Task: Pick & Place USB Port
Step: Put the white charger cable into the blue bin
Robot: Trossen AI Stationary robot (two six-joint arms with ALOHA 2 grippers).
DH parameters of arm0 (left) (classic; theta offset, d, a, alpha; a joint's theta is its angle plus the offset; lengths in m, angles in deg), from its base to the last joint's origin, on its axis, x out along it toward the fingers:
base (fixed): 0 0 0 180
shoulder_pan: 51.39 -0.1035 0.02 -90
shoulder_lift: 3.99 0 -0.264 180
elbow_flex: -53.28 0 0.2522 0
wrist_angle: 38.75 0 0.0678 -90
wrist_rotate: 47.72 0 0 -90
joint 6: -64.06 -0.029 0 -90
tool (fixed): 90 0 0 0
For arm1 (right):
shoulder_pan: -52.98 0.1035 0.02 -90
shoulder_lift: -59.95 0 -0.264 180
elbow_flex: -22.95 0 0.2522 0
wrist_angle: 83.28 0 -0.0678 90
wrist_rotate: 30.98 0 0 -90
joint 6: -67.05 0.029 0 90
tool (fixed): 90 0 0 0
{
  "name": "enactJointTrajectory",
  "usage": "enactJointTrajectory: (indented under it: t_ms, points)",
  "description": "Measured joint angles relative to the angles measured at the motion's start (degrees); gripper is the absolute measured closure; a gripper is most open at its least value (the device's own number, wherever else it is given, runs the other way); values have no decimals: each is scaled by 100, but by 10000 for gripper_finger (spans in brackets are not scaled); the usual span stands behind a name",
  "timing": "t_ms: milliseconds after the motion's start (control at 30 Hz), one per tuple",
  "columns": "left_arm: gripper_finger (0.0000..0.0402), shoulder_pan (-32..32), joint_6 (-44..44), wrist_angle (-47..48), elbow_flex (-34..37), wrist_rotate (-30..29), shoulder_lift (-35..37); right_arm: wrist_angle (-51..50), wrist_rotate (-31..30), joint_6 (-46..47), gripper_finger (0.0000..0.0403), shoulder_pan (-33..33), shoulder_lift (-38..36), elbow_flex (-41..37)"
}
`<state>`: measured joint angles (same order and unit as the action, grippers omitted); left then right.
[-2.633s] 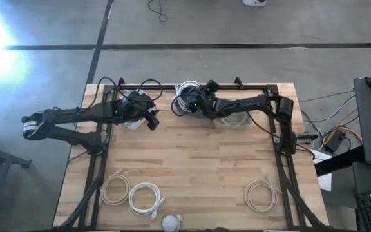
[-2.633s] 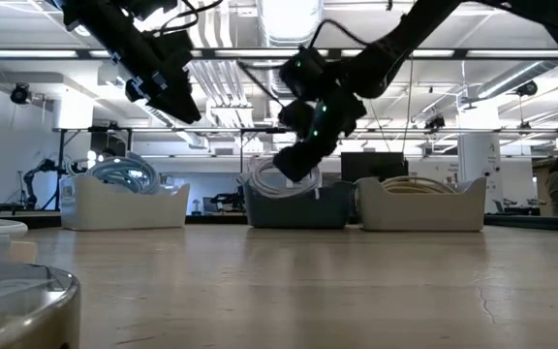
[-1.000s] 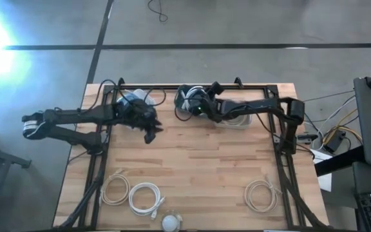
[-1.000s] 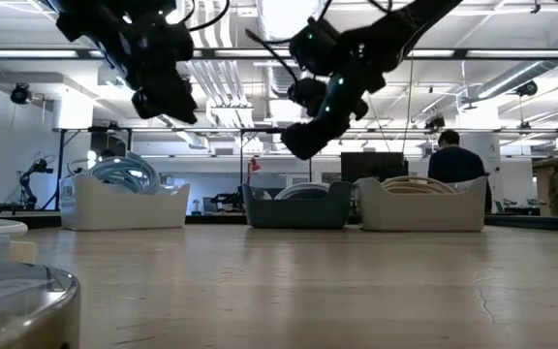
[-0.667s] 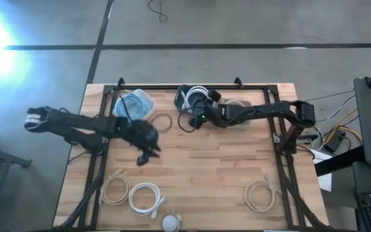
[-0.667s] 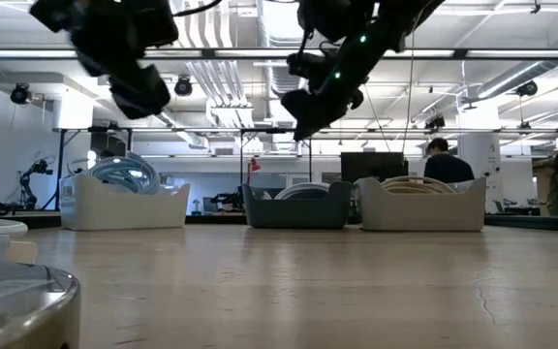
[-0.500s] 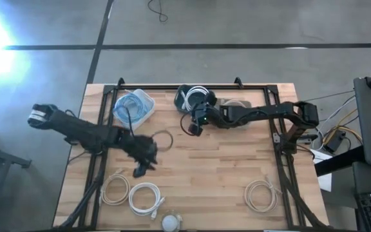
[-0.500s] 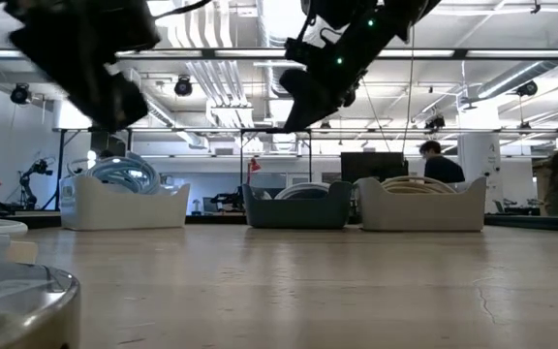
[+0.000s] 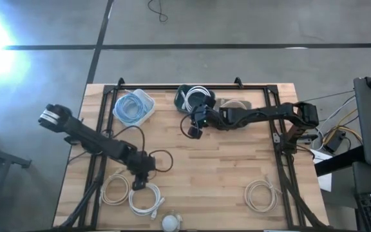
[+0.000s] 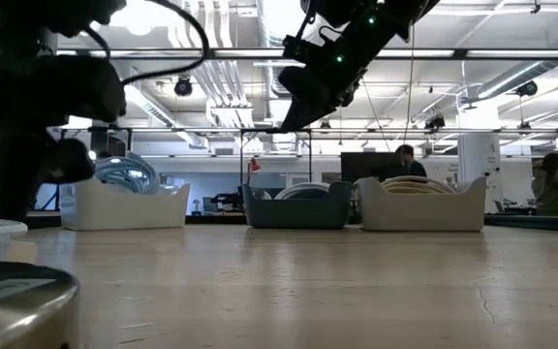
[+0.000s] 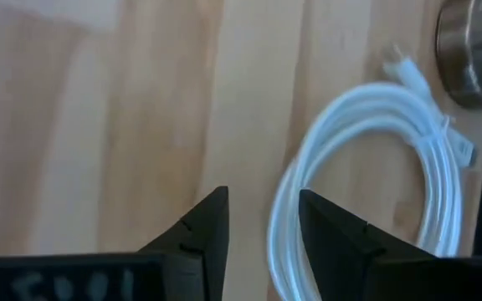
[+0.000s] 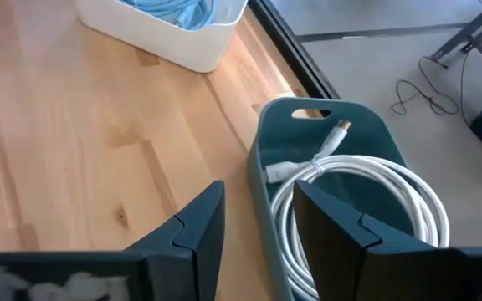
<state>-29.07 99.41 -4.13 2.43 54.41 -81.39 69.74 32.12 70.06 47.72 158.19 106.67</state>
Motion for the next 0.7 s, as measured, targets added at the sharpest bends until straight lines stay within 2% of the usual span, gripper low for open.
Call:
enactJointTrajectory:
  t_ms: [167, 500, 600, 700]
  points:
    - [265, 40, 34, -261, 5, 530, -332, -1, 0, 2, 264, 2, 2, 0]
    - [267, 124, -53, -553, -1, 563, -1080, 0, 0, -8, 268, 0, 7, -8]
    - [280, 124, -147, -536, -1, 570, -1259, 0, -1, -15, 266, 0, 9, -22]
    - [313, 126, -223, -524, -3, 592, -1317, 4, -1, -17, 268, 0, 9, -45]
